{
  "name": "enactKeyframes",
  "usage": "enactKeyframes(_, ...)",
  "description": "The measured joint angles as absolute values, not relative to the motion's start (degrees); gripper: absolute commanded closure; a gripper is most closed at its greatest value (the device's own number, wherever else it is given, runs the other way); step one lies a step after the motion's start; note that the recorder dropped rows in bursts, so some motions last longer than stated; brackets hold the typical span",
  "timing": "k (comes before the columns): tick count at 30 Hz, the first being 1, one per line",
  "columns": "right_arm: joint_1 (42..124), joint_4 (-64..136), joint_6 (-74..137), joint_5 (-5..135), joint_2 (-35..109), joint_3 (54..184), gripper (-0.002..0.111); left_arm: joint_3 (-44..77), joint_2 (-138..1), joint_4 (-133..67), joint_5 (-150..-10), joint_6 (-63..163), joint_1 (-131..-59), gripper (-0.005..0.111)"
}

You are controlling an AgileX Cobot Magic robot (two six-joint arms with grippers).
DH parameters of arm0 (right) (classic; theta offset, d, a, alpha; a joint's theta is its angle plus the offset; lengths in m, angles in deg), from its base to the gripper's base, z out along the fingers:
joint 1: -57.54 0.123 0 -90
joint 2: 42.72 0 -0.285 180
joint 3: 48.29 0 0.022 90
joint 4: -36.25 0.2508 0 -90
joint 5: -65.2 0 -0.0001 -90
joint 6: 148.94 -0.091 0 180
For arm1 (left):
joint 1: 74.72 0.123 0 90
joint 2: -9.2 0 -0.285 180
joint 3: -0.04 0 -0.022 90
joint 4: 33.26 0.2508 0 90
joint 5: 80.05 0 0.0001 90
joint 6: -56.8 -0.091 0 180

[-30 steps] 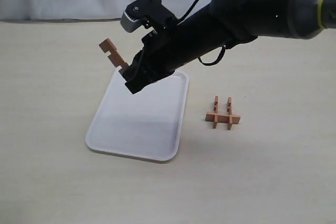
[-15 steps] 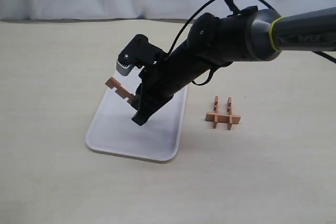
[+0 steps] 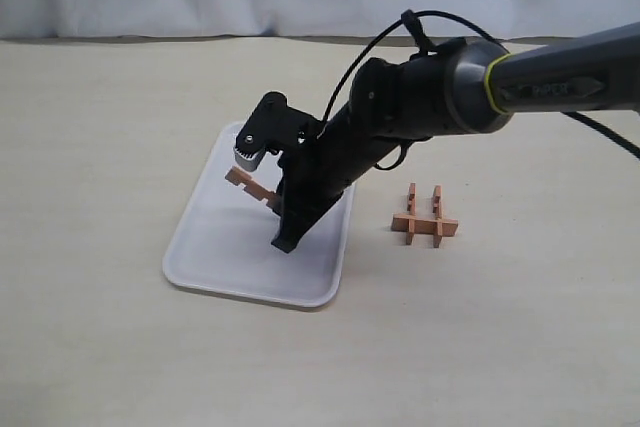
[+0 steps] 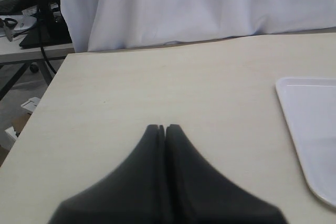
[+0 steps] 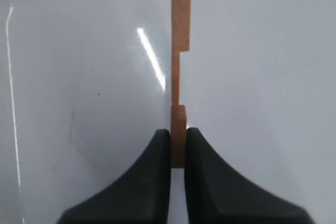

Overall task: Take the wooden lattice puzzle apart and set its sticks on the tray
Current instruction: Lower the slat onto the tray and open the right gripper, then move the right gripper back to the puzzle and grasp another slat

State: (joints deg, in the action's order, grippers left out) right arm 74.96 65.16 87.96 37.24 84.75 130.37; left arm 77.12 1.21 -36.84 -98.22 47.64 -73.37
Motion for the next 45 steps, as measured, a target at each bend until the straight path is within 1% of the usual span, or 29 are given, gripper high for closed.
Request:
enactKeyframes(6,75.0,59.2,81.3,37.7,85.1,130.4,0.104,77.1,1.2,-36.8,-98.2,47.6,-73.4,0.107)
enactKeyframes(8,75.0,59.0,81.1,37.7,85.1,130.4,0.100,77.1,1.2,-36.8,-98.2,47.6,-73.4,0.107)
enactKeyframes(10,75.0,58.9,81.1,37.7,85.1,130.4,0.085,77.1,1.2,-36.8,-98.2,47.6,-73.4,0.107)
enactKeyframes(11,75.0,58.9,81.1,37.7,85.1,130.4,0.081,77.1,1.2,-36.8,-98.2,47.6,-73.4,0.107)
enactKeyframes(12,75.0,58.9,81.1,37.7,85.1,130.4,0.072,77.1,1.2,-36.8,-98.2,47.6,-73.4,0.107)
enactKeyframes(14,75.0,58.9,80.2,37.7,85.1,130.4,0.062,77.1,1.2,-36.8,-98.2,47.6,-73.4,0.107)
enactKeyframes(17,75.0,58.9,76.4,38.9,85.1,130.4,0.052,77.1,1.2,-36.8,-98.2,47.6,-73.4,0.107)
enactKeyframes(18,75.0,58.9,75.4,39.3,85.1,130.4,0.047,77.1,1.2,-36.8,-98.2,47.6,-73.4,0.107)
enactKeyframes(22,75.0,58.9,72.1,40.0,85.0,130.4,0.031,77.1,1.2,-36.8,-98.2,47.6,-73.4,0.107)
enactKeyframes(24,75.0,58.7,71.3,38.9,83.8,130.7,0.026,77.1,1.2,-36.8,-98.2,47.6,-73.4,0.107)
enactKeyframes(27,75.0,58.0,70.6,35.5,80.6,132.4,0.028,77.1,1.2,-36.8,-98.2,47.6,-73.4,0.107)
enactKeyframes(30,75.0,56.3,69.0,32.2,76.5,134.2,0.034,77.1,1.2,-36.8,-98.2,47.6,-73.4,0.107)
enactKeyframes(34,75.0,49.7,64.5,28.0,72.3,135.1,0.048,77.1,1.2,-36.8,-98.2,47.6,-73.4,0.107)
enactKeyframes(39,75.0,41.5,61.1,18.3,69.7,135.2,0.067,77.1,1.2,-36.8,-98.2,47.6,-73.4,0.107)
enactKeyframes(45,75.0,34.2,60.5,10.6,68.2,135.2,0.094,77.1,1.2,-36.8,-98.2,47.6,-73.4,0.107)
